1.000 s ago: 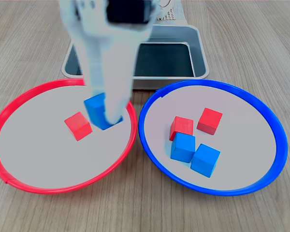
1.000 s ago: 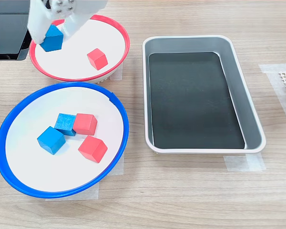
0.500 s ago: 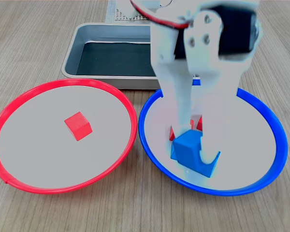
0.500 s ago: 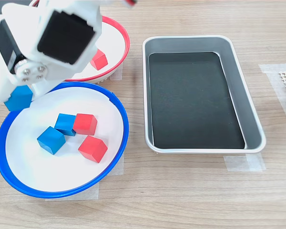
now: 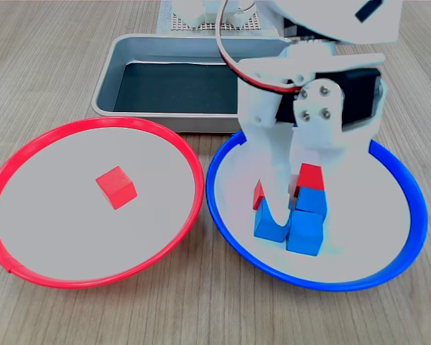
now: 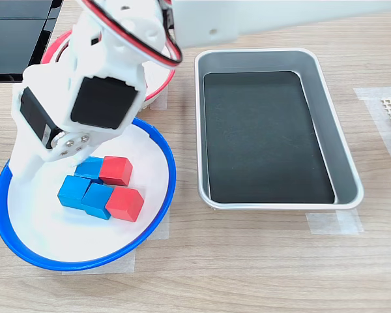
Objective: Resolve any anomalies and move all blocks to matching dishes
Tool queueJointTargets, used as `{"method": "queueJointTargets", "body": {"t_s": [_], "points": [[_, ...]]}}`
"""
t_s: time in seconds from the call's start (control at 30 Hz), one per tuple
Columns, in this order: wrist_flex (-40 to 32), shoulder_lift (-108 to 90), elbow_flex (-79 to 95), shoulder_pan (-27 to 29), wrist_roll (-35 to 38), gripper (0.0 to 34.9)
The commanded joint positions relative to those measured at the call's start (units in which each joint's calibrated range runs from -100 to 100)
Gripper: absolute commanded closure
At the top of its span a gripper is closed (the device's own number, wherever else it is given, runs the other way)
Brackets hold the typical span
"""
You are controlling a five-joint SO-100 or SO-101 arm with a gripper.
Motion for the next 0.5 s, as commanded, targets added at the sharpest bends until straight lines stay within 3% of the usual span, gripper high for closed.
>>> {"method": "queueJointTargets", "body": {"t_s": [0.0,0.2,0.47], "points": [[4.93,-5.40,-0.79,0.49,0.10,18.5],[18.05,-13.76,8.31,-1.11,1.07,18.0],[16.98,-10.52,7.85,-3.09,3.81,17.6]]}}
